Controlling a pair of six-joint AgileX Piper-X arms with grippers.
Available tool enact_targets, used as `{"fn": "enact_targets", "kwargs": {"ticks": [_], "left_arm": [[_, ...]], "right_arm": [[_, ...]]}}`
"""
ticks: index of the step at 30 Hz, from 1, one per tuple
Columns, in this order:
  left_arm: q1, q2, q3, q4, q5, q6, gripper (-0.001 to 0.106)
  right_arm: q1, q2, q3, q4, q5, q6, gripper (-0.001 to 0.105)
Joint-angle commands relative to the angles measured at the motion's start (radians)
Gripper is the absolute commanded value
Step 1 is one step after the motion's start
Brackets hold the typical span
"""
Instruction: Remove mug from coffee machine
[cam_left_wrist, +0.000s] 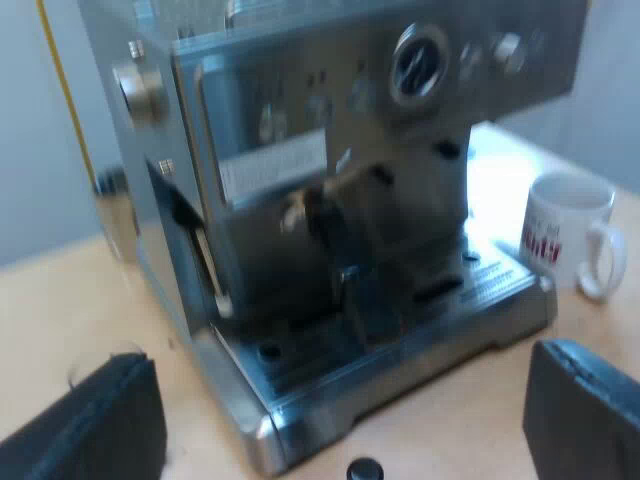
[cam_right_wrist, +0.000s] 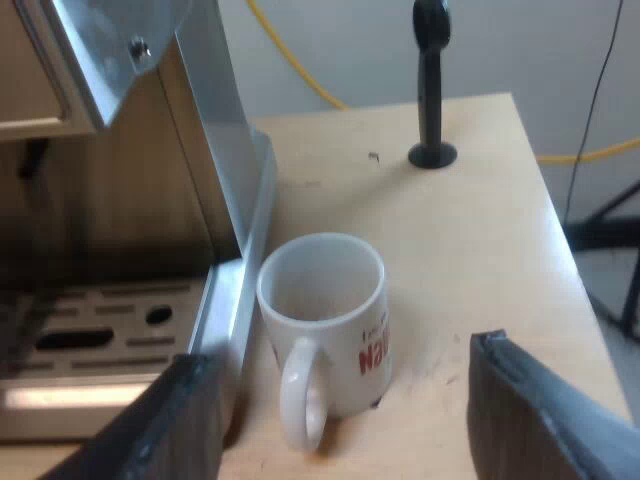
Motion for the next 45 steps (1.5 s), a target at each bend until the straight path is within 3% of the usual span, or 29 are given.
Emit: {"fn": "enact_targets", "kwargs": {"ticks": [1, 5, 15, 19, 29, 45], "left_arm": [[-0.005, -0.089, -0.008, 0.016, -0.002, -0.011, 0.087], [-0.005, -0.192, -0.008, 0.016, -0.002, -0.011, 0.087], [-0.005, -0.184, -0.033, 0.138, 0.000, -0.008, 0.087], [-0.005, -0.184, 0.005, 0.136, -0.034, 0.006, 0.087], [-0.005, -0.184, 0.131, 0.069, -0.034, 0.006, 0.087], [-0.005, -0.184, 0.197, 0.054, -0.032, 0.006, 0.087]], "right_arm": [[0.001, -0.142, -0.011, 0.067, 0.006, -0.013, 0.057], [0.001, -0.226, -0.011, 0.124, 0.006, -0.013, 0.057], [-0.001, -0.231, -0.030, 0.223, 0.045, -0.009, 0.057], [-0.001, -0.231, -0.023, 0.229, 0.048, -0.009, 0.057], [-0.001, -0.231, 0.054, 0.229, 0.052, -0.009, 0.057], [-0.001, -0.231, 0.122, 0.232, 0.051, -0.009, 0.057]]}}
